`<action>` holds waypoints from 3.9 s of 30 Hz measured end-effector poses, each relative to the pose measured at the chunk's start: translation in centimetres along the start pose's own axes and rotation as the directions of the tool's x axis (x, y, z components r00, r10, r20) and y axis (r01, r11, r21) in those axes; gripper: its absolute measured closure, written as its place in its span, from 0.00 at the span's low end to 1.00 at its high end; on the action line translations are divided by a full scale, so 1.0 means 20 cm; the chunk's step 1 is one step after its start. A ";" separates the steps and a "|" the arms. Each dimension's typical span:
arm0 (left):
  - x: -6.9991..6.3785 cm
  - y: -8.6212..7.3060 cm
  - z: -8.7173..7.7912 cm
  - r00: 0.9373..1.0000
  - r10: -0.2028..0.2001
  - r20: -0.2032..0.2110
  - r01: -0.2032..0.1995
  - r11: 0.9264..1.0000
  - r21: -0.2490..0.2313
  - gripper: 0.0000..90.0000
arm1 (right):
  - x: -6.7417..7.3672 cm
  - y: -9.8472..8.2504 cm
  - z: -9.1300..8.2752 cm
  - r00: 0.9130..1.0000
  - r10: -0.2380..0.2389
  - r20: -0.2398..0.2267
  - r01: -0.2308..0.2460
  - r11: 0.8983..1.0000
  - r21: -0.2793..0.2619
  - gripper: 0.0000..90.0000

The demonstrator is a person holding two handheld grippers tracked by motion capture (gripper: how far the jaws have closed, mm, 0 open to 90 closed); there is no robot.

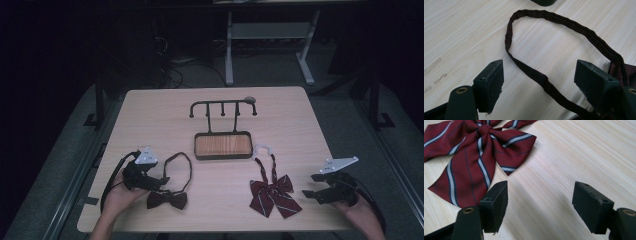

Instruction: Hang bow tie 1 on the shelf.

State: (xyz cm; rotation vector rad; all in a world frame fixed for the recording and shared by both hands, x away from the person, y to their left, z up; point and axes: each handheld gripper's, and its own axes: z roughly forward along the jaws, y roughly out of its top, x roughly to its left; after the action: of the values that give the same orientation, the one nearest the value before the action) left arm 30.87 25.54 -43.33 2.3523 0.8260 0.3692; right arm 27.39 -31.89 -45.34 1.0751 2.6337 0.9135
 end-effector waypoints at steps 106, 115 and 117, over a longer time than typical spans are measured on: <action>-0.03 0.03 -0.03 0.999 0.040 0.000 -0.040 0.998 -0.051 0.27 | -0.07 0.81 0.40 0.998 -0.047 -0.040 0.057 0.947 0.315 0.49; -0.03 0.03 -0.03 0.999 0.040 0.001 -0.040 0.998 -0.049 0.27 | -0.10 0.82 0.43 1.000 -0.011 -0.004 0.012 0.939 0.344 0.60; -0.03 0.03 -0.03 0.999 0.041 0.002 -0.041 0.998 -0.048 0.27 | -0.11 0.81 0.45 1.000 -0.004 0.005 0.002 0.935 0.356 0.62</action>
State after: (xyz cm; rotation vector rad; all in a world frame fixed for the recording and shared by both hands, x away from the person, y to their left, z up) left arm 30.40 25.10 -42.50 2.3275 0.7599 0.3988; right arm 41.69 -20.03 -43.06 1.1408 2.8654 0.4352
